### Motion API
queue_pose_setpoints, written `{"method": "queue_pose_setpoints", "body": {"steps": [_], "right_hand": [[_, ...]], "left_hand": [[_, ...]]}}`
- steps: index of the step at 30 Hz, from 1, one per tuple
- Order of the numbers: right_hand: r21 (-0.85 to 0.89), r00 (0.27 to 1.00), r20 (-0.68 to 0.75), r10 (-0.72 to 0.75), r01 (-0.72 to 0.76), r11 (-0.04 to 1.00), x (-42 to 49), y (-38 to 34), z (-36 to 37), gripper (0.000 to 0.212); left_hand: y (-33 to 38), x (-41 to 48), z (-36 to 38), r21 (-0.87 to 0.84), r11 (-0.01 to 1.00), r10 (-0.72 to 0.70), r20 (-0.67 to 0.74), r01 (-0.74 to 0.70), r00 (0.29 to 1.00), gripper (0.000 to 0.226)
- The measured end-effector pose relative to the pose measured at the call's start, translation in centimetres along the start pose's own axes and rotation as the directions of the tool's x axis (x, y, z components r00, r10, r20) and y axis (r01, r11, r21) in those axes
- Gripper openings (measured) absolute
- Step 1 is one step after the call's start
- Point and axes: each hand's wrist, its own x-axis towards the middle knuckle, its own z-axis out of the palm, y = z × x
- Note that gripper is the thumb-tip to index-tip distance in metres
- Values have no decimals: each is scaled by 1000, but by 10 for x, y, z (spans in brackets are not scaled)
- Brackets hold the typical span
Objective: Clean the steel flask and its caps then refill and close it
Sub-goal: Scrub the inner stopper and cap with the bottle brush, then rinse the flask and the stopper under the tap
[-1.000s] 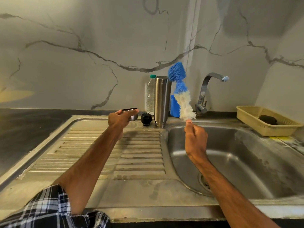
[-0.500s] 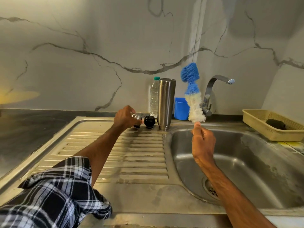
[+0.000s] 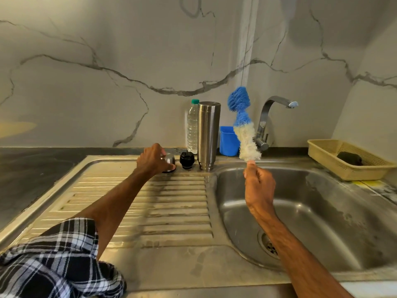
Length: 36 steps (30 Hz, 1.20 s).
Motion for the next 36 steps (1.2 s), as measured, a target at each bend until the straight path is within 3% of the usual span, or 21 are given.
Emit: {"method": "queue_pose_setpoints", "body": {"steps": [3, 8, 13, 15, 18, 22, 27, 31, 36], "right_hand": [[13, 999, -12, 43, -42, 999, 2, 0, -4, 33], [-16, 999, -39, 30, -30, 999, 7, -8, -20, 14], [-294, 990, -25, -140, 126, 947, 44, -55, -35, 14], [-459, 973, -14, -231, 199, 866, 73, -85, -38, 16], [-724, 951, 53, -304, 246, 645, 114, -129, -38, 10], [-886, 914, 111, -390, 269, 377, 147, -175, -36, 17], [-958, 876, 192, -443, 266, 110, 181, -200, -40, 18], [-946, 869, 320, -378, 316, -73, 194, -203, -33, 21], [-914, 855, 406, -323, 388, -121, 200, -192, -17, 26]], "left_hand": [[12, -1, -1, 68, 996, 56, -13, -55, 998, 72], [50, -16, -14, -34, 980, 187, -179, -196, 966, 65], [90, -22, -39, -159, 936, 252, -323, -315, 912, 53], [104, -23, -49, -190, 916, 267, -366, -353, 891, 51], [121, -20, -55, -192, 886, 329, -382, -422, 864, 54], [140, -12, -58, -185, 863, 397, -324, -470, 859, 69], [156, 1, -60, -159, 878, 434, -138, -452, 891, 83], [157, 12, -59, -100, 902, 419, -33, -420, 908, 69], [158, 17, -56, -135, 891, 427, -73, -433, 901, 54]]}}
